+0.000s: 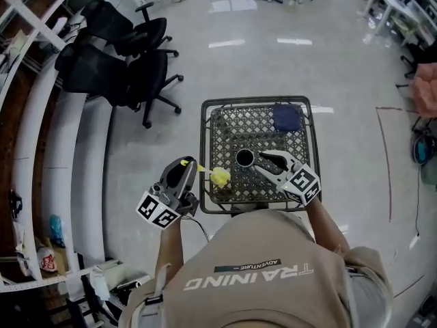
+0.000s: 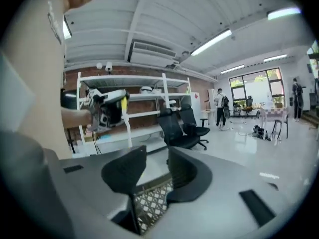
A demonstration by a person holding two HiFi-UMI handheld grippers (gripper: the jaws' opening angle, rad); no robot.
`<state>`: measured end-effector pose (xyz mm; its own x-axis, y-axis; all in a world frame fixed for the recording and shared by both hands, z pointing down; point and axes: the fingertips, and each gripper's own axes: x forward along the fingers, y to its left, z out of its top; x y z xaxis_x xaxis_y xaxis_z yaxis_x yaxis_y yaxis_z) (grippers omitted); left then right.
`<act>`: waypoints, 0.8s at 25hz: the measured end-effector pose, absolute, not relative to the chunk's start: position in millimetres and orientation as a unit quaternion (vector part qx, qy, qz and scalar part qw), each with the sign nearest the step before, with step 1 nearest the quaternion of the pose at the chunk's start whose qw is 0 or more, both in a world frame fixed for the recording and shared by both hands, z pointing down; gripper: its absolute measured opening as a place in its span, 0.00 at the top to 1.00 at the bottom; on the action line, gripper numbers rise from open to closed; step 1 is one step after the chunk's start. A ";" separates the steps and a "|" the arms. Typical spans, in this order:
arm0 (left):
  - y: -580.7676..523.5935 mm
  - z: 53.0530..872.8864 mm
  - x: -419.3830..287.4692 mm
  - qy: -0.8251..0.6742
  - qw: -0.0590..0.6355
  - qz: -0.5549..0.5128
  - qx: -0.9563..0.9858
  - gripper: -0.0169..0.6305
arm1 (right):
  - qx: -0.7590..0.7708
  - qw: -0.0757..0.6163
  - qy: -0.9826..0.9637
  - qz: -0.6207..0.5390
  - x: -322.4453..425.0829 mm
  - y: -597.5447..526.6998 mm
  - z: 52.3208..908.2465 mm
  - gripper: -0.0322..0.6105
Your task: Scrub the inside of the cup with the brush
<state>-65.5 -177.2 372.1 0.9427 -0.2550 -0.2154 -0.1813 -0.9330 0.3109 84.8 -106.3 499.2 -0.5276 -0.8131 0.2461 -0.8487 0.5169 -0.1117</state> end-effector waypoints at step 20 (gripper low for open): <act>-148.9 344.8 -30.8 -0.163 0.130 -0.120 0.971 0.89 | 0.463 0.036 -0.885 -0.029 90.3 -117.2 337.2 0.92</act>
